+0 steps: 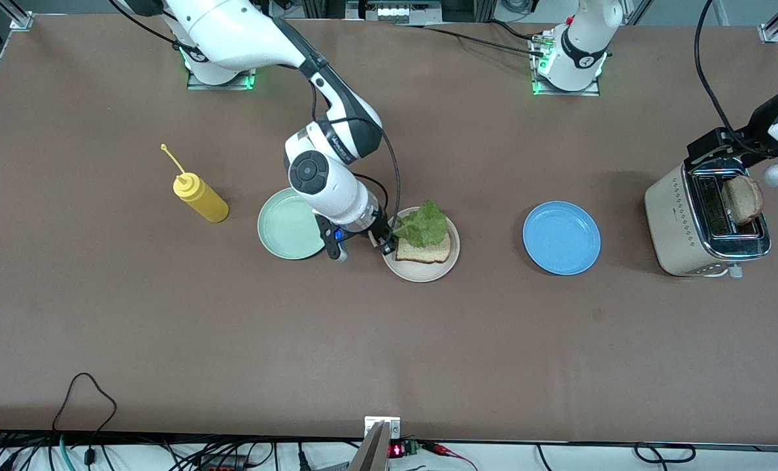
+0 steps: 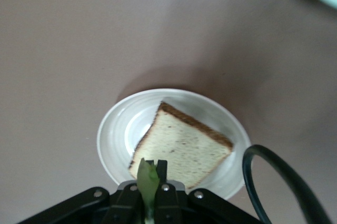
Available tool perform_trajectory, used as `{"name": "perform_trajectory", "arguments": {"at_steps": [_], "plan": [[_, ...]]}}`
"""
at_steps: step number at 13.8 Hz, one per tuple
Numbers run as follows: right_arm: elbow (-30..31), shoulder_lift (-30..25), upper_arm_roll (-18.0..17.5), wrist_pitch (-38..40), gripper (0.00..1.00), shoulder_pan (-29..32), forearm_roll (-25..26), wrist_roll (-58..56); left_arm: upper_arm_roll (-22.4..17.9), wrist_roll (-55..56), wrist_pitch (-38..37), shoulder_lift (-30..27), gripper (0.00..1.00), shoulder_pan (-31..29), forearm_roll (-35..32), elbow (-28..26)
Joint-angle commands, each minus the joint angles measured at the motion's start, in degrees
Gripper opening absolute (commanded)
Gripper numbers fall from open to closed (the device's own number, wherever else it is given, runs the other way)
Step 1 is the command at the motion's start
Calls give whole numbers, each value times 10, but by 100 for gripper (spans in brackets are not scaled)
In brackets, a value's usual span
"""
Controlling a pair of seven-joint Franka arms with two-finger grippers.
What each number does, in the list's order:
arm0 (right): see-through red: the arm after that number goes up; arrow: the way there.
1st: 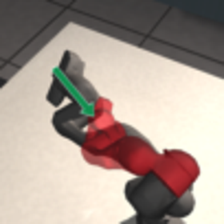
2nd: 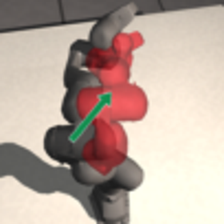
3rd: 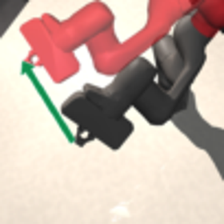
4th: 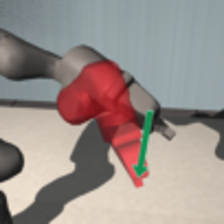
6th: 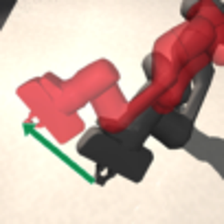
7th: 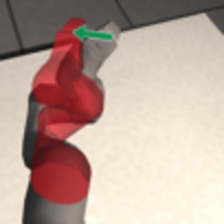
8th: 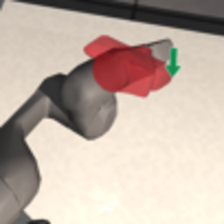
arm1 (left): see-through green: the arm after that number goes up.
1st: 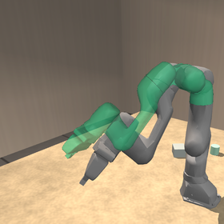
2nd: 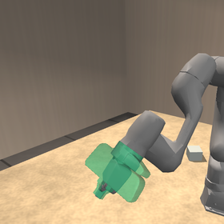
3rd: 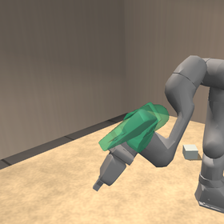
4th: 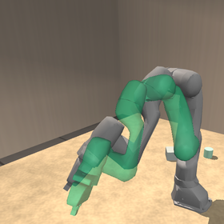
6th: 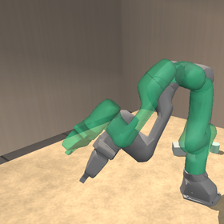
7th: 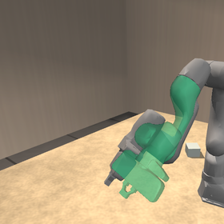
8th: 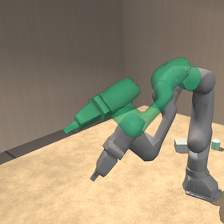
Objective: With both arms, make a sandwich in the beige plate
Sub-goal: 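Lower the lettuce onto the bread and open the right gripper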
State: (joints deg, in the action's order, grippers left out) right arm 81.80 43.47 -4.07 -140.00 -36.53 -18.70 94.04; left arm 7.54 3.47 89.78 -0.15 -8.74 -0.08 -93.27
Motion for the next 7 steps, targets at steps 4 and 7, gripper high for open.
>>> {"name": "perform_trajectory", "arguments": {"at_steps": [4, 7], "plan": [[-39, 43, 6, -43, 0, -15, -10, 30, 2, 2, -5, 1, 100, 0, 4, 5], [-43, 57, 6, -44, 1, -15, -10, 26, 2, 2, -5, 1, 100, -1, 4, 5]]}}
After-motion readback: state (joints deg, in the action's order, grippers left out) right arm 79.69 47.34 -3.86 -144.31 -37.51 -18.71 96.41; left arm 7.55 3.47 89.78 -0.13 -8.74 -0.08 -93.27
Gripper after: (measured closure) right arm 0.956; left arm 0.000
